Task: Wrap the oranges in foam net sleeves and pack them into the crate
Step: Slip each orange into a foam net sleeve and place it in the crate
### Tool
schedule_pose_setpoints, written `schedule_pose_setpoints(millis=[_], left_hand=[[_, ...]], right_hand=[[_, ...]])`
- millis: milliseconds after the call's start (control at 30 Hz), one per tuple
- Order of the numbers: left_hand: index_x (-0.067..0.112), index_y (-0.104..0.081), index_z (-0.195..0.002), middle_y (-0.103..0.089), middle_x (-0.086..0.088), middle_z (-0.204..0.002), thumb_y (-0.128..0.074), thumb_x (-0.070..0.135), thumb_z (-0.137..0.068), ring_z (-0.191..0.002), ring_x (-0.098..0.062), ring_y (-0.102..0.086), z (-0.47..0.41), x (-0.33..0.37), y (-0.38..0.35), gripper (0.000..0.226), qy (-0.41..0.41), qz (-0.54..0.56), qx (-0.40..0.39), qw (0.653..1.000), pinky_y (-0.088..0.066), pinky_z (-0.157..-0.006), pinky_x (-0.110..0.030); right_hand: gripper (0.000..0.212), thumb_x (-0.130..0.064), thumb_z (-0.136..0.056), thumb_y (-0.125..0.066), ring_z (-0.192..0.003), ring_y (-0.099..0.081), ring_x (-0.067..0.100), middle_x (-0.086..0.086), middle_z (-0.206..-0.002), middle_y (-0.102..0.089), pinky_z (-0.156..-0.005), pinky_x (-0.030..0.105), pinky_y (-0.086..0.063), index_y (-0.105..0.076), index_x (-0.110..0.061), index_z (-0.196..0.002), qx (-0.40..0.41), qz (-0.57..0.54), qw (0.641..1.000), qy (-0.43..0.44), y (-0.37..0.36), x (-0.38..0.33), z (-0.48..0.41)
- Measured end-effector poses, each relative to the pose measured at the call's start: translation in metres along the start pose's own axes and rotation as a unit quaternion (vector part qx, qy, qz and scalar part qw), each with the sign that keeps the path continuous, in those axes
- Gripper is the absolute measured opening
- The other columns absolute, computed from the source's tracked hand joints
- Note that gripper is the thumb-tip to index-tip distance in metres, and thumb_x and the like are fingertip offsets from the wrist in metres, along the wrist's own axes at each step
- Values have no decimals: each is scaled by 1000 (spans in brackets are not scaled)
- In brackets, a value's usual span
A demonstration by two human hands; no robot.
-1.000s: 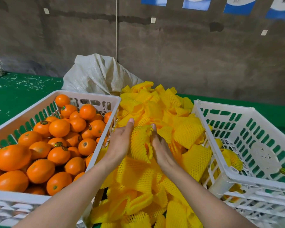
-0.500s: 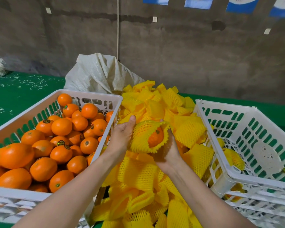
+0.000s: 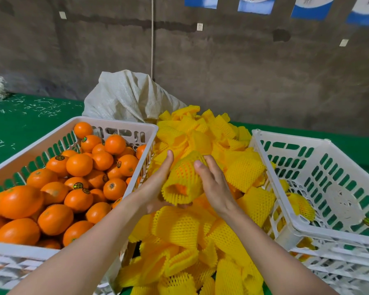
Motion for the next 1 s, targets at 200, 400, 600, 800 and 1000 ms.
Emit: schedule_pose_setpoints(millis=[200, 400, 600, 800, 1000], left_hand=[[20, -64, -112, -73, -12, -95, -57, 54, -74, -77, -26, -72, -4, -5, -5, 52, 36, 30, -12, 999, -56, -56, -31], [20, -63, -111, -72, -12, -101, -64, 49, -69, -92, -29, -69, -1, -13, 1, 51, 74, 6, -14, 997, -54, -78, -40], [20, -61, -112, -74, -6, -97, -64, 43, -67, -88, -22, -70, -3, -11, 1, 51, 60, -49, 3, 997, -57, -70, -34], [32, -40, -134, -56, 22, -117, -50, 59, -69, -85, 12, -61, -1, -9, -3, 71, -1, -138, -8, 990, -54, -66, -14], [33, -64, -112, -64, -4, -124, -31, 61, -83, -111, -20, -62, -6, 1, 6, 52, -44, -99, 20, 994, -45, -93, -40]], right_hand=[[14, -28, -98, -44, -67, -42, -7, -6, -78, -45, -65, 14, -36, -45, -16, -91, 40, 46, 998, 29, 7, 6, 3], [17, -11, -97, -44, -65, -38, 1, -7, -70, -40, -64, 28, -33, -41, -15, -81, -6, 118, 991, 69, 7, 1, -6], [31, -23, -93, -55, -122, -43, -4, -11, -127, -49, -101, 29, -44, -43, -31, -120, -39, 44, 995, 81, 12, -8, 4], [72, -41, -70, -78, -143, -7, 1, -14, -147, -32, -102, 4, -17, -40, -46, -130, -81, 198, 974, 78, -8, 7, 20], [56, -13, -61, -82, -129, -39, 14, 4, -127, -50, -105, 24, -34, -58, -17, -112, -39, 240, 961, 136, -8, -6, 31]])
Point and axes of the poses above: each hand's wrist, its own z-axis away from the middle knuckle, its own y-axis out of the back of the hand, x = y × z, the point moved 8 cm from there along -z, towards the middle knuckle
